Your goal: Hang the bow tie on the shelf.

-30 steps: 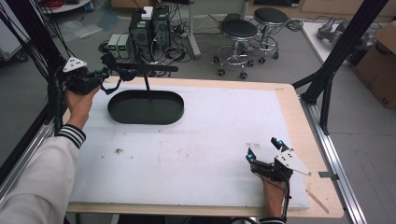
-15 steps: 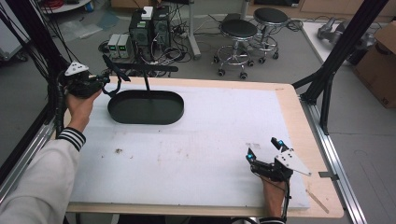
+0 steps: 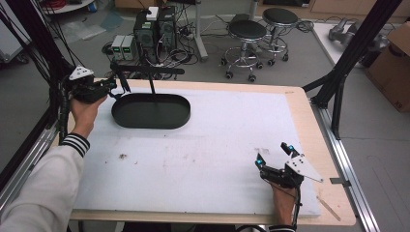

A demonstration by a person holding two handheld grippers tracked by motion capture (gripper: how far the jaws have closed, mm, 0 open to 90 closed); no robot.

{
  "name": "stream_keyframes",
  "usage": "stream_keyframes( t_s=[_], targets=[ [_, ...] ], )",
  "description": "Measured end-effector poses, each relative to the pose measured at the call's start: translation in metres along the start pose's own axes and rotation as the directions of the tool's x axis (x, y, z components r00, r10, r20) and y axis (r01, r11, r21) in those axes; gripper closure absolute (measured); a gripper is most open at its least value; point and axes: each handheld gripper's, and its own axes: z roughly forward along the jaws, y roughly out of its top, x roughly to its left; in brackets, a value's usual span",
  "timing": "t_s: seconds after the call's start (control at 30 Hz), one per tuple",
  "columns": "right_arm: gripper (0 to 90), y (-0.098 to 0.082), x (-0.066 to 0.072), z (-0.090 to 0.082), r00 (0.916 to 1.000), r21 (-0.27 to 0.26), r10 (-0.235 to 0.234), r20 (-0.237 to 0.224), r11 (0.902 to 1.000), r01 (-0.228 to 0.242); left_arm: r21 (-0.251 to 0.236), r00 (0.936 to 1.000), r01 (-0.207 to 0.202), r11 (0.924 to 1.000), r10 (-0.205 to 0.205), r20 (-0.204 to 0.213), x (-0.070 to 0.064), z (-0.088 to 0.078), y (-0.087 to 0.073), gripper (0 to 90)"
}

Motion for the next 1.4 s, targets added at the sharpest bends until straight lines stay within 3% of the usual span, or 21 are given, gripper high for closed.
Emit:
stream_keyframes(
  t_s=[0.17,0.23,0.33,0.57,0.73,0.87,0.97,1.13,1.23,1.27,1.3,1.4],
  targets=[
    [3.4,0.0,0.0,0.0,1.0,0.0,-0.007,0.0,1.0,0.007,-0.003,0.999,-0.043,0.9991,0.043,-0.011,-0.005,-0.001,0.002,59.1],
    [3.4,0.0,0.0,0.0,1.0,0.0,-0.006,-0.001,1.0,0.006,0.0,0.9994,-0.034,0.9994,0.034,-0.011,-0.005,-0.002,0.002,55.3],
    [3.4,0.0,0.0,0.0,1.0,-0.001,0.001,0.0,1.0,-0.001,0.023,0.9997,0.014,0.9996,-0.013,-0.023,-0.004,-0.003,0.002,46.2],
    [3.4,0.0,0.0,0.0,1.0,0.0,-0.002,0.0,1.0,0.002,-0.036,0.9976,-0.017,0.9992,0.015,-0.067,-0.004,-0.019,-0.003,26.8],
    [3.4,0.0,0.0,0.0,1.0,0.003,-0.002,0.002,1.0,0.002,-0.082,0.9959,-0.043,0.9957,0.037,-0.082,-0.005,-0.039,-0.009,21.4],
    [3.4,0.0,0.0,0.0,1.0,0.001,-0.004,0.006,1.0,0.004,-0.113,0.9976,-0.025,0.9932,0.018,-0.068,-0.007,-0.056,-0.012,19.6],
    [3.4,0.0,0.0,0.0,1.0,0.0,-0.002,0.006,1.0,0.002,-0.141,0.9988,-0.039,0.9892,0.034,-0.034,-0.021,-0.071,-0.021,19.5],
    [3.4,0.0,0.0,0.0,1.0,-0.003,-0.004,0.007,1.0,0.004,-0.158,0.9978,-0.066,0.9853,0.064,-0.018,-0.036,-0.08,-0.037,19.4],
    [3.4,0.0,0.0,-0.001,1.0,-0.006,-0.002,0.007,1.0,0.002,-0.188,0.9983,-0.055,0.9806,0.057,0.01,-0.05,-0.086,-0.053,19.4],
    [3.4,0.0,0.0,-0.001,1.0,-0.007,-0.002,0.007,1.0,0.002,-0.212,0.9975,-0.05,0.976,0.059,0.037,-0.059,-0.089,-0.064,19.4],
    [3.4,0.0,0.0,-0.001,1.0,-0.008,-0.001,0.006,1.0,0.001,-0.212,0.9975,-0.05,0.976,0.059,0.037,-0.059,-0.089,-0.064,19.3],
    [3.4,0.0,0.0,-0.001,1.0,-0.006,0.005,0.005,1.0,-0.005,-0.241,0.9935,-0.065,0.9685,0.085,0.076,-0.076,-0.095,-0.086,19.2]
  ],
)
